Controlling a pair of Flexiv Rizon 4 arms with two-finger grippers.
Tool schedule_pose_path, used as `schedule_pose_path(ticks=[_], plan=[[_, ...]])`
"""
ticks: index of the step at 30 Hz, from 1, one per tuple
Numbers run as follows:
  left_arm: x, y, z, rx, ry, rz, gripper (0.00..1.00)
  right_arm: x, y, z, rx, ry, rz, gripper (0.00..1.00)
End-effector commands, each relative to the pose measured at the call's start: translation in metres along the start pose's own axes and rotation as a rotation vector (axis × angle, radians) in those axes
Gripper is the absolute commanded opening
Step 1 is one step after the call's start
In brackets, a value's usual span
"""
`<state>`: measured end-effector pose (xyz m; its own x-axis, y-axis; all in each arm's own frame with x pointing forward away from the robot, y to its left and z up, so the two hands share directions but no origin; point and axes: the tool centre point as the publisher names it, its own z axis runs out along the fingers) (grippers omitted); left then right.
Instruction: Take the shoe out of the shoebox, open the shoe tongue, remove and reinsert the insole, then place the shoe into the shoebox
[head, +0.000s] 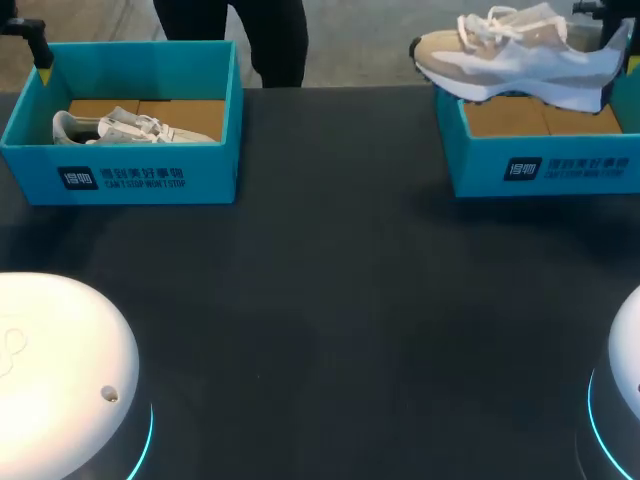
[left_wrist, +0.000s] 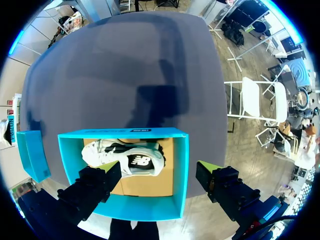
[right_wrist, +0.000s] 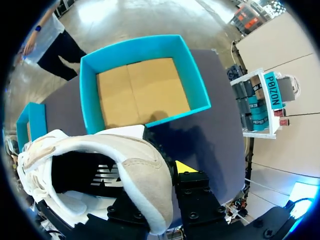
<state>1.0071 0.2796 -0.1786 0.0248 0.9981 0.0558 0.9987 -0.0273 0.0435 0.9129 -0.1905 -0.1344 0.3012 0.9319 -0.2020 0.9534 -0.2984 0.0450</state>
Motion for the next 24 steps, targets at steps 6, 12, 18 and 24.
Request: schedule_pose_path(ticks=[6, 12, 18, 24], plan=[[0.000, -0.001, 0.000, -0.002, 0.001, 0.001, 1.00, -0.004, -0.013, 0.000, -0.135, 0.010, 0.001, 0.00], [0.000, -0.001, 0.000, -0.002, 0.001, 0.001, 1.00, -0.004, -0.013, 0.000, -0.135, 0.010, 0.001, 0.00], [0.000, -0.001, 0.000, -0.002, 0.001, 0.001, 1.00, 0.022, -0.048, 0.001, -0.182, 0.003, -0.013, 0.00], [0.000, -0.001, 0.000, -0.002, 0.001, 0.001, 1.00, 0.043, -0.097, 0.029, -0.123, -0.002, 0.000, 0.00]])
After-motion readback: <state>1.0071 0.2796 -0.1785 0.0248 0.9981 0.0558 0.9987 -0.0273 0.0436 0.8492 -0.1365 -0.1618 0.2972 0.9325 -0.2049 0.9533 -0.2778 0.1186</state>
